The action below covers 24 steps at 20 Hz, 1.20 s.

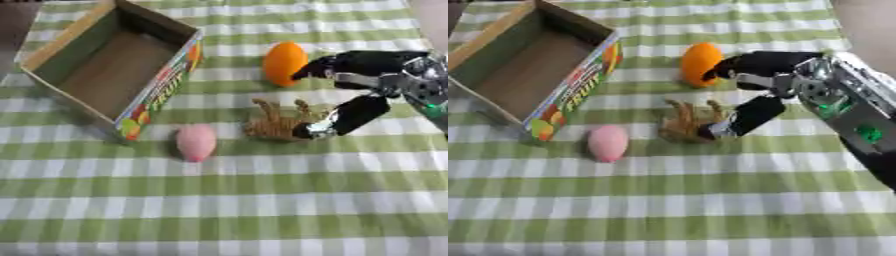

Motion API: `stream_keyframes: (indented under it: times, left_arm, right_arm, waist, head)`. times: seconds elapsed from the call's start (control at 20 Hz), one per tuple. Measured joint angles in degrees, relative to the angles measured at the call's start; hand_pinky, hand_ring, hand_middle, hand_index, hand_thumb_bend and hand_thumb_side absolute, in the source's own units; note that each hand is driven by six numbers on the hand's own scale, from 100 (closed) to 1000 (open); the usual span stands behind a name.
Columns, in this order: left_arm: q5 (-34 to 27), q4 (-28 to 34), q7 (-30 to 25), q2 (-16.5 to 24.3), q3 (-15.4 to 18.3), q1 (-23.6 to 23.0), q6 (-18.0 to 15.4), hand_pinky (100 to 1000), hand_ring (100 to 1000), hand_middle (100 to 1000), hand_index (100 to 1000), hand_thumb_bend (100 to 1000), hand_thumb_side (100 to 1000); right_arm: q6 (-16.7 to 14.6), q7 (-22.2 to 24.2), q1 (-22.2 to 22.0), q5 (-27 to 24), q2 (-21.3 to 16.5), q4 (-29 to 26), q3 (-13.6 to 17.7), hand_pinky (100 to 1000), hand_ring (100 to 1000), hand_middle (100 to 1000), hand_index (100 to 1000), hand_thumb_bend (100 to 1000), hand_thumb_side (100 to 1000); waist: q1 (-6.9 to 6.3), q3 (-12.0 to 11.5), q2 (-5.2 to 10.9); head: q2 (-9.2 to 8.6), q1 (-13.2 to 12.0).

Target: Pick up objects on the table and place them in the box.

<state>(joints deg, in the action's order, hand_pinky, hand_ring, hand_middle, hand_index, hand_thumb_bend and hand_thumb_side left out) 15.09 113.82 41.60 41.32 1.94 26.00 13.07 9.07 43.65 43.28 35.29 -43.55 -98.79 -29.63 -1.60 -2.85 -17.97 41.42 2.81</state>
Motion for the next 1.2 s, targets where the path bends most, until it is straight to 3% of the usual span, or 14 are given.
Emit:
stream_keyframes:
  times: [0.35, 0.8, 1.2]
  left_arm:
    - [-0.3, 0.0, 0.1, 0.0, 0.0, 0.2, -0.2, 780, 780, 799, 880, 180, 1000]
    - [-0.6, 0.0, 0.2, -0.3, 0.0, 0.3, -0.4, 781, 781, 801, 878, 169, 1000]
    - [-1.0, 0.0, 0.3, -0.5, 0.0, 0.4, -0.5, 782, 781, 801, 878, 155, 1000]
  right_arm:
    - [-2.0, 0.5, 0.9, 1.5, 2.0, 4.2, -1.9, 921, 941, 920, 977, 525, 736]
    - [-3.4, 1.6, 1.1, 1.4, 2.6, 4.5, -3.4, 913, 927, 864, 916, 510, 672]
    - [-3.2, 1.6, 1.3, 1.8, 3.2, 5.7, -4.1, 892, 902, 776, 858, 399, 640]
  waist:
    - [0.24, -0.3, -0.31]
    - [0.33, -0.5, -0.33]
    - [0.35, -0.7, -0.38]
  head:
    - [-0.62, 0.6]
    - [-0.62, 0.7]
    - [-0.65, 0.9]
